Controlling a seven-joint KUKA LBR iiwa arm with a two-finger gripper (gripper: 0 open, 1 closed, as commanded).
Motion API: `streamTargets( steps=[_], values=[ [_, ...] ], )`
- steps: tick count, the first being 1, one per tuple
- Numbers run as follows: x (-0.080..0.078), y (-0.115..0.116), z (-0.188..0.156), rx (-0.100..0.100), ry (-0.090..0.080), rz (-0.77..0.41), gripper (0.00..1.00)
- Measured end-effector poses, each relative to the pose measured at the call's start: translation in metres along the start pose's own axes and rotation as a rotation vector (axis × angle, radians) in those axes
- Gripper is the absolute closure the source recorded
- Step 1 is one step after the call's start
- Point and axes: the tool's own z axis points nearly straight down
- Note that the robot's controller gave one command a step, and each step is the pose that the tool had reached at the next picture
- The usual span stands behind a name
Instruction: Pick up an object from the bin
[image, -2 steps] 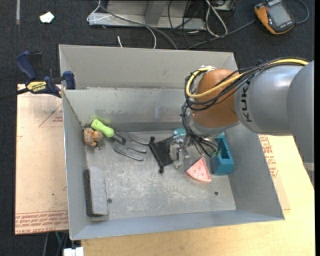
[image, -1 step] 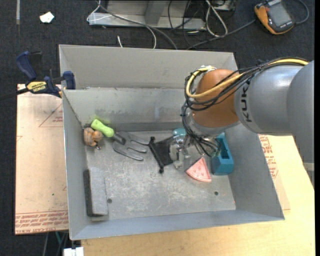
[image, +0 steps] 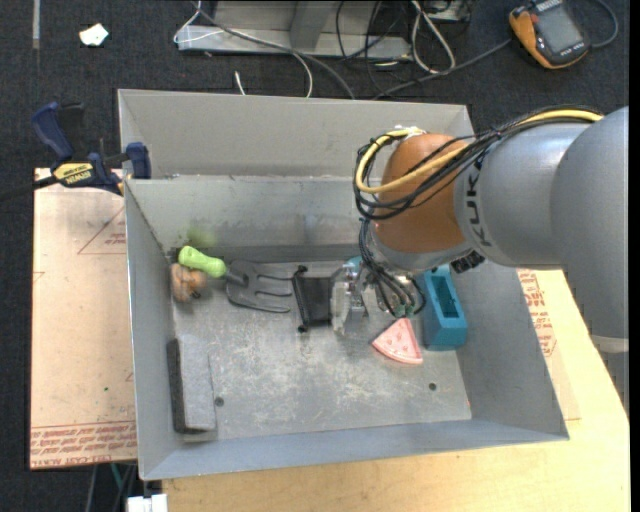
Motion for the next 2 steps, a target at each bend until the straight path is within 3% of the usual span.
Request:
streamTargets(
  steps=[1, 2],
  values=[
    [0.0, 0.0, 0.0, 0.0, 0.0, 0.001, 1.0],
    [-0.011, 0.01, 0.0, 0.001, 0.0, -0.221, 1.0]
  ],
)
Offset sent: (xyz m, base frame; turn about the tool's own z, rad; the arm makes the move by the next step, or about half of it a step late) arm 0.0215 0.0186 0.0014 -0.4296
